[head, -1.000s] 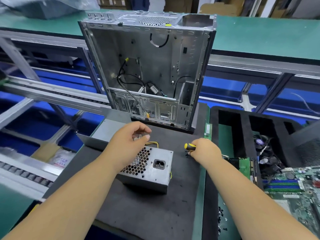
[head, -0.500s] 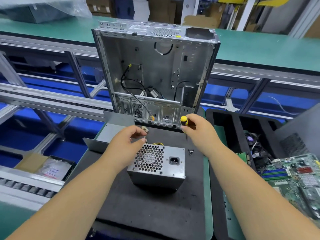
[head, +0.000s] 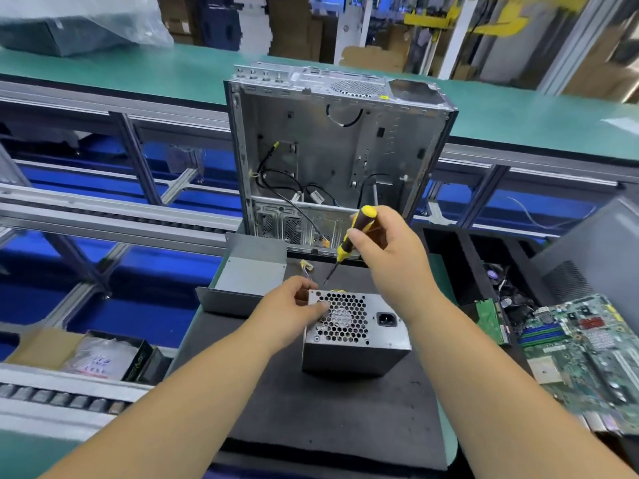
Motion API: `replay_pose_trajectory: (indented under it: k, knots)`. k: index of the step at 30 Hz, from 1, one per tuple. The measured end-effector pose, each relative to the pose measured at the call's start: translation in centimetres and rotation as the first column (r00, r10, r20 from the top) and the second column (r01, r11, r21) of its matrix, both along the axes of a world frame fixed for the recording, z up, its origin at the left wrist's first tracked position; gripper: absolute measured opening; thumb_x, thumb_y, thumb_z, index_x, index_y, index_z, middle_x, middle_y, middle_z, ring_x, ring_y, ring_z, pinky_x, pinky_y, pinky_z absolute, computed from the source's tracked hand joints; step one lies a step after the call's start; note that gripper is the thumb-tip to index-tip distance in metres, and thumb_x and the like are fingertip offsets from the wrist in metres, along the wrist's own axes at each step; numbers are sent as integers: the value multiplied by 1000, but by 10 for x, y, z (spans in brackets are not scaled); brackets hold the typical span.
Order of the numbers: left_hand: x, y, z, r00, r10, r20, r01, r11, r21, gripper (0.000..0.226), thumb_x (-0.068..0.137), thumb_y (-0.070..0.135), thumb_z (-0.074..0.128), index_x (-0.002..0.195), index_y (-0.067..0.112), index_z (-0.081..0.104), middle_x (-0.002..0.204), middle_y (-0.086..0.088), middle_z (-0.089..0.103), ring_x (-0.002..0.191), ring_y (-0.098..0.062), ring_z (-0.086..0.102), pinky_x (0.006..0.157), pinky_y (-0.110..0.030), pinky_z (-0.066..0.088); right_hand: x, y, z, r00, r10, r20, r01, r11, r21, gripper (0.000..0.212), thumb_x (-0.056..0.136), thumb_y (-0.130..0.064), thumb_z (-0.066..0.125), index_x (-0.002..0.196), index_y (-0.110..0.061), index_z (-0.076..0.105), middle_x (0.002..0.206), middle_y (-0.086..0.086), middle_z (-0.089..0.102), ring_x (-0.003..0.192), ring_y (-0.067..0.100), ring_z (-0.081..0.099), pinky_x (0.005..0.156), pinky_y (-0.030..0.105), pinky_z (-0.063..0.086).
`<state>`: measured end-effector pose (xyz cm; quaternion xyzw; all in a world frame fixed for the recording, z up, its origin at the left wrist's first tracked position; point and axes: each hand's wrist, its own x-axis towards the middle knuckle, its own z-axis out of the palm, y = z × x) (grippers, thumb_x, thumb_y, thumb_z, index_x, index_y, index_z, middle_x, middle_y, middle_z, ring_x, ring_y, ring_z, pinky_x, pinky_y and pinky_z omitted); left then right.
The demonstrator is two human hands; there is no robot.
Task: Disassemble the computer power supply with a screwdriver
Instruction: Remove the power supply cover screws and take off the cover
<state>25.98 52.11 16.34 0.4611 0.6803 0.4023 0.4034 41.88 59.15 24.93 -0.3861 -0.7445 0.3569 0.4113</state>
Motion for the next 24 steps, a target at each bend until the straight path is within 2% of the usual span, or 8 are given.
replay_pose_trajectory:
  k: [3, 7, 9, 14, 17, 19, 22, 24]
  knots:
    - [1, 2, -4, 1000, -6, -8, 6, 1000, -19, 23, 87, 26, 74, 105, 33, 61, 104, 3, 68, 94, -13, 67, 87, -30, 54, -8, -8, 0, 998, 22, 56, -22, 1000, 3, 6, 95, -22, 61, 92, -24, 57, 86, -2, 70, 83, 13, 68, 75, 28, 54]
    - [1, 3, -7, 999, 12, 50, -12, 1000, -2, 21, 87, 24, 74, 93, 39, 61, 101, 5, 69, 89, -6, 67, 68, -11, 48, -12, -11, -2, 996, 27, 87, -27, 1000, -1, 7, 95, -25, 61, 92, -29, 56, 91, -1, 68, 91, 21, 66, 85, 47, 54]
    - [1, 3, -8, 998, 22, 67, -22, 1000, 3, 22, 86, 22, 75, 92, 38, 61, 100, 6, 69, 88, -5, 67, 63, -8, 46, -13, -11, -2, 996, 29, 83, -30, 1000, 0, 7, 95, -26, 61, 91, -29, 56, 92, 1, 68, 91, 23, 66, 85, 49, 53]
    - [3, 5, -9, 997, 38, 74, -38, 999, -4, 23, 87, 18, 73, 91, 37, 60, 97, 3, 69, 85, -10, 67, 67, -16, 52, -14, -7, -2, 994, 38, 102, -40, 999, 24, 7, 95, -22, 60, 93, -27, 56, 88, -4, 69, 85, 14, 67, 83, 46, 55]
    - [6, 6, -8, 998, 55, 37, -54, 998, -13, 23, 88, 21, 72, 90, 39, 57, 92, 9, 66, 77, -4, 64, 57, -10, 47, -14, -3, -3, 990, 51, 134, -54, 998, 19, 6, 96, -23, 60, 98, -28, 57, 92, -4, 67, 89, 17, 66, 84, 47, 54]
    - [9, 6, -9, 998, 66, 19, -66, 997, -34, 21, 91, 23, 68, 94, 39, 55, 92, 7, 64, 73, -7, 63, 54, -14, 47, -14, 0, -4, 987, 88, 132, -89, 996, 2, 9, 97, -22, 59, 103, -29, 58, 95, -6, 67, 91, 17, 66, 86, 47, 55]
    - [17, 9, -7, 996, 90, -9, -90, 993, -75, 23, 94, 22, 59, 115, 30, 54, 101, -3, 62, 67, -12, 60, 46, -18, 45, -15, 3, -2, 977, 186, 108, -184, 983, -22, 29, 98, -16, 55, 118, -36, 53, 98, -11, 66, 95, 13, 66, 90, 45, 55]
    - [23, 11, -5, 992, 116, -40, -120, 987, -105, 29, 94, 21, 56, 122, 24, 51, 108, -7, 62, 65, -13, 58, 50, -23, 45, -15, 6, -1, 959, 278, 64, -274, 960, -54, 46, 97, -10, 52, 127, -44, 45, 97, -11, 63, 94, 16, 65, 91, 47, 54]
